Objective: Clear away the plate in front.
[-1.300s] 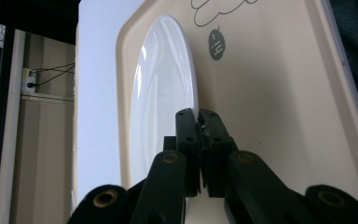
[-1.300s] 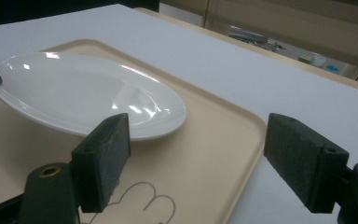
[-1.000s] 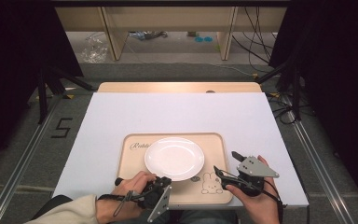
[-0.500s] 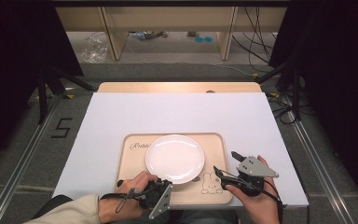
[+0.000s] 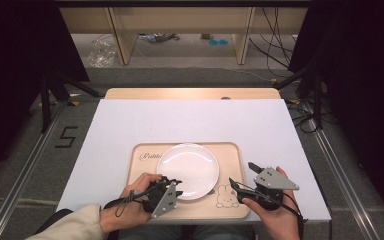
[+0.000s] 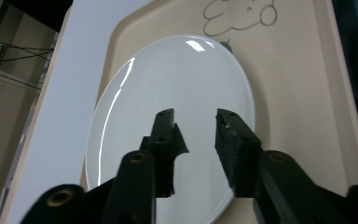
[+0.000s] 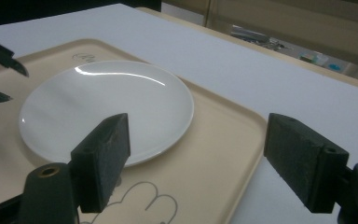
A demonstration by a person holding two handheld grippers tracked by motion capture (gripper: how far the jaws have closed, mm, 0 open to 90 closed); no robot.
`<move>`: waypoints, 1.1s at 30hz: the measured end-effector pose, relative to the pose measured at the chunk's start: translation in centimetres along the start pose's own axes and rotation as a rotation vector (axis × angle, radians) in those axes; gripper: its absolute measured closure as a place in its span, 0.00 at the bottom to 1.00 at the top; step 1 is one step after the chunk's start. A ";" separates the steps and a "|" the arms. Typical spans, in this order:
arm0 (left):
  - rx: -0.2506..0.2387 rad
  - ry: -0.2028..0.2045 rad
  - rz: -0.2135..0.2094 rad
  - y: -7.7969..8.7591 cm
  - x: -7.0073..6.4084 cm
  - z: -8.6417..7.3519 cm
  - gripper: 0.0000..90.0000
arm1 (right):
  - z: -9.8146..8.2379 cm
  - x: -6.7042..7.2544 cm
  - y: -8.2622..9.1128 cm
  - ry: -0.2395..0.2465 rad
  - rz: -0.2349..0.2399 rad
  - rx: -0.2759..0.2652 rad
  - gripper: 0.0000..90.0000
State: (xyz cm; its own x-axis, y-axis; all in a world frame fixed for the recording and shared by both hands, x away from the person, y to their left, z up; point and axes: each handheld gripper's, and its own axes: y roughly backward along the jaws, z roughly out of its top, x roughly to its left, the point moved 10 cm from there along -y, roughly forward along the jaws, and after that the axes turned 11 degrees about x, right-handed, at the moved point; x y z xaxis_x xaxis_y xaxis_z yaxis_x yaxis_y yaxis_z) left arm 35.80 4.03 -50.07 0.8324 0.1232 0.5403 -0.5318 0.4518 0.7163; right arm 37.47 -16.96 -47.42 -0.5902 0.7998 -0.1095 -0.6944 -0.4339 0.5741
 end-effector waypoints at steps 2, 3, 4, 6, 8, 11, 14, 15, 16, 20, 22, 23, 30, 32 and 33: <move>-0.037 0.039 -0.004 0.2 0.3 0.1 0.59 | 0.0 0.0 0.0 0.001 -0.001 0.000 0.26; -0.047 0.055 -0.003 0.3 0.4 -0.1 0.55 | 0.0 0.0 0.0 0.002 -0.001 -0.001 0.26; -0.058 0.065 -0.007 0.4 0.5 -0.1 0.50 | 0.0 0.0 0.0 0.001 -0.002 -0.002 0.26; -0.070 0.094 0.006 0.6 0.8 -0.3 0.41 | 0.0 0.0 0.0 -0.001 0.001 -0.001 0.26; -0.078 0.118 -0.003 0.8 1.0 -0.6 0.34 | 0.0 0.1 0.0 -0.003 0.003 0.000 0.26; -0.130 0.136 -0.004 1.2 1.5 -0.4 0.34 | 0.0 0.1 0.0 -0.001 0.002 -0.001 0.26; -0.162 0.168 -0.005 1.8 2.0 -0.6 0.30 | 0.0 0.0 0.0 0.000 0.000 -0.003 0.26; -0.183 0.199 -0.011 2.0 2.1 -0.6 0.29 | 0.0 0.0 0.0 -0.001 0.000 -0.004 0.26; -0.194 0.229 -0.004 2.1 2.3 -0.9 0.29 | 0.1 0.0 0.0 -0.001 0.000 -0.004 0.26; -0.222 0.248 -0.021 2.5 2.8 -1.6 0.27 | 0.1 0.0 0.0 0.000 0.000 -0.004 0.26; -0.209 0.329 -0.006 2.7 2.9 -2.5 0.27 | 0.1 0.0 0.0 0.000 -0.002 -0.009 0.26; -0.204 0.343 -0.006 2.7 3.0 -2.8 0.27 | 0.1 0.0 0.0 0.002 0.000 -0.005 0.26; -0.207 0.414 0.000 2.7 3.5 -4.1 0.27 | 0.1 0.2 0.1 -0.009 0.006 -0.005 0.26; -0.214 0.430 0.000 2.8 3.6 -4.0 0.27 | 0.1 0.0 0.2 0.001 -0.002 -0.003 0.26; -0.215 0.429 0.001 2.8 3.6 -4.0 0.27 | 0.1 0.0 0.1 0.001 0.001 -0.013 0.26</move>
State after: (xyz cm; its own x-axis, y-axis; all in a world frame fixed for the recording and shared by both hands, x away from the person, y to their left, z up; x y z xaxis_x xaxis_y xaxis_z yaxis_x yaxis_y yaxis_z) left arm 37.97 9.29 -47.91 0.8453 0.4565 0.2777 -0.5259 0.6185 0.5839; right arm 37.42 -16.93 -47.24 -0.5910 0.7992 -0.1095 -0.6990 -0.4397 0.5639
